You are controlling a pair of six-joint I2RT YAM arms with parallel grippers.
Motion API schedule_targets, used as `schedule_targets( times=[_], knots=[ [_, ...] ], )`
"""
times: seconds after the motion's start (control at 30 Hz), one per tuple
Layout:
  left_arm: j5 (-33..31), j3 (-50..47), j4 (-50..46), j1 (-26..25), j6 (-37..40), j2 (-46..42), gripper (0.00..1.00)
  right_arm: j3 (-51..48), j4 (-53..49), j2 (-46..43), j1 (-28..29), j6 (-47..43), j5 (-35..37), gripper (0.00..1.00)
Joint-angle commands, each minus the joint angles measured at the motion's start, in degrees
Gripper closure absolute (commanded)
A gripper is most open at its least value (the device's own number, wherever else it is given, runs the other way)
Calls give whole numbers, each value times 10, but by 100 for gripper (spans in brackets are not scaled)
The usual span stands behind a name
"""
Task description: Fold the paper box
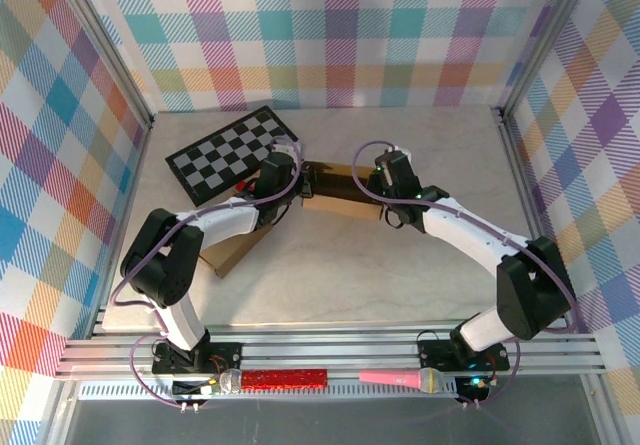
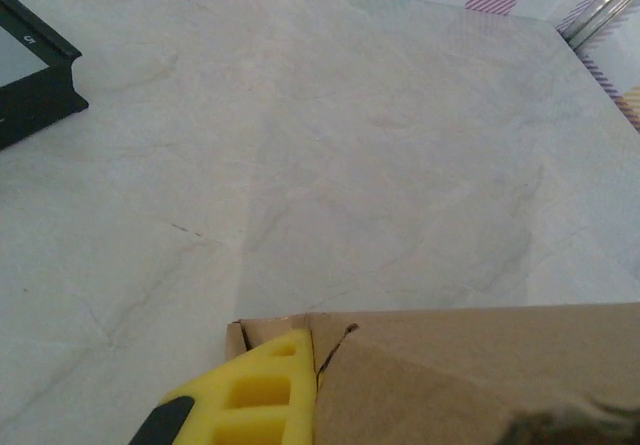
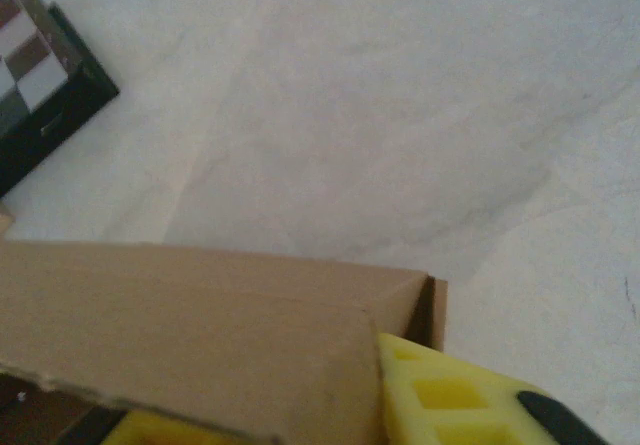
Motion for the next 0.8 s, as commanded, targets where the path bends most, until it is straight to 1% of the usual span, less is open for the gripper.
schedule_targets(
  times=[0.0,0.2,0.33,0.43,0.5,0.67,0.77],
  knots=[
    [9,-8,7,-27,-5,-21,100,37,-85,-15,13,62,-65,62],
    [-21,-12,-5,-39,8,-27,100,59,-181,-53,14,125,-101,39],
    [-30,-18,-4,-41,8,-30,100,83,-239,-83,14,158,-143,31],
    [-32,-24,2,-42,7,-32,100,90,-273,-108,14,195,-175,26],
    [-33,-31,10,-43,6,-35,100,93,-288,-127,13,218,-183,25],
    [-34,-49,26,-45,4,-45,100,129,-330,-159,2,252,-184,24],
    [-35,-60,36,-48,4,-49,100,156,-334,-159,-20,257,-209,25]
  ],
)
